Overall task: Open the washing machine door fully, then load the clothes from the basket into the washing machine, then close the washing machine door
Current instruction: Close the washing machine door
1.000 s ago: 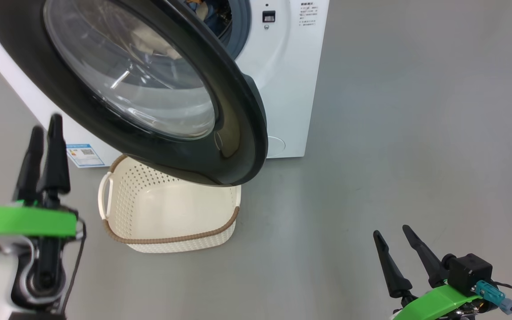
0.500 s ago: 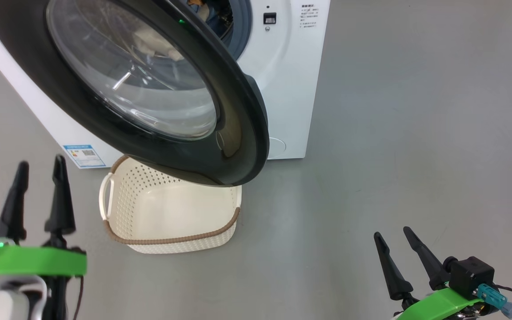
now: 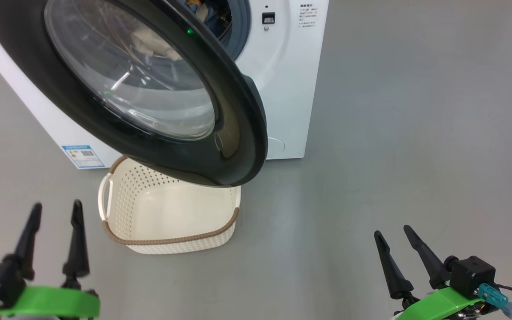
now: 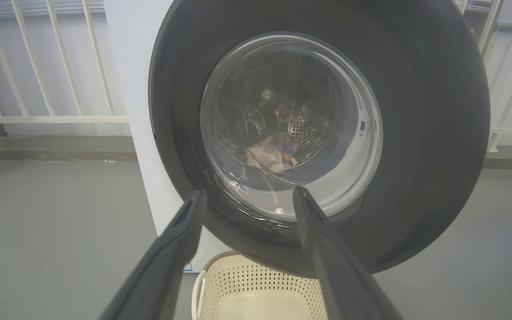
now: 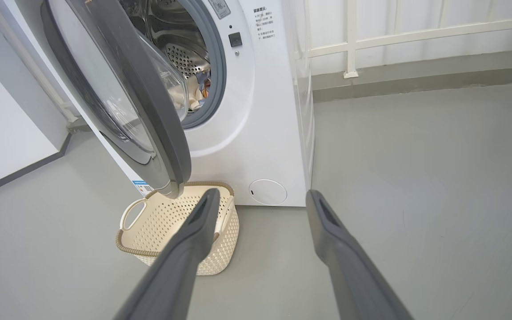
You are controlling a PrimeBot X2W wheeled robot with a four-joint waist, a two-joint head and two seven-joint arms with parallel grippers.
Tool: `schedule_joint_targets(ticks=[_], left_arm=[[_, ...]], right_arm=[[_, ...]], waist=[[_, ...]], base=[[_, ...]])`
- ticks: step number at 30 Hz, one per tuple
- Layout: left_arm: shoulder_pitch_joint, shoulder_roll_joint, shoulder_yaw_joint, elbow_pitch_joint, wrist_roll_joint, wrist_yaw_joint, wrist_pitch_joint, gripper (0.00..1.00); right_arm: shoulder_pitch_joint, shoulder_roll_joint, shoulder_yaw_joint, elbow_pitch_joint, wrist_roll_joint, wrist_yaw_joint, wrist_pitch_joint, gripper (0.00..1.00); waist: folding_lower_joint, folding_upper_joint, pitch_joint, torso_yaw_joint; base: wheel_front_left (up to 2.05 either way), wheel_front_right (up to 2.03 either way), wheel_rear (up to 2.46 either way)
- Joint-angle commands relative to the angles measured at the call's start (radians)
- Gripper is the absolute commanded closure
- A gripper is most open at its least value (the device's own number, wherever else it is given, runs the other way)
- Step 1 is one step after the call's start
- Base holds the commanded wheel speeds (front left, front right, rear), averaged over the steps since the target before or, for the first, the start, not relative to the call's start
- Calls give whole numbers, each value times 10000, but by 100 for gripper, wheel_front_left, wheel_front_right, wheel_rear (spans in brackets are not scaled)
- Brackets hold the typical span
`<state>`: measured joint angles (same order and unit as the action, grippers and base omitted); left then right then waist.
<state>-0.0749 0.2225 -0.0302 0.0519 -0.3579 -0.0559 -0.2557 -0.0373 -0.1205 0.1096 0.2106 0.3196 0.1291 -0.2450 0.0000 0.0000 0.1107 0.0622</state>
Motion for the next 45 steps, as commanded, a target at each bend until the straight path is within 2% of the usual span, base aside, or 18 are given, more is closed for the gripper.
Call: schedule_joint_targets(ticks=[1,15,23,32,45], left_arm=[[36,174,396,-243,254,60,-60,0],[1423,-456,934,-521,1373,76,-60,0],[2040,-867,1091,-613,1728,-62,-60,0],[2116,-1187,1394,-437,1868,-117,-60,0],[2179,-1350,1490,-175,2047,-256,-61,0]], right_arm=[[-33,-30,201,-267,1,16,-58,0],[7,-36,228,-671,-70,16,-11,0],[89,-30,176,-867,-111,16,31,0],[225,10,106,-884,-144,16,54,0],[358,0,75,-940,-157,16,100,0]], waist=[[0,0,-24,-12],[0,0,-281,-22],[0,0,-388,-103],[0,0,-588,-125],[0,0,-753,-122]], base=[[0,0,0],[0,0,0],[0,0,0],[0,0,0],[0,0,0]])
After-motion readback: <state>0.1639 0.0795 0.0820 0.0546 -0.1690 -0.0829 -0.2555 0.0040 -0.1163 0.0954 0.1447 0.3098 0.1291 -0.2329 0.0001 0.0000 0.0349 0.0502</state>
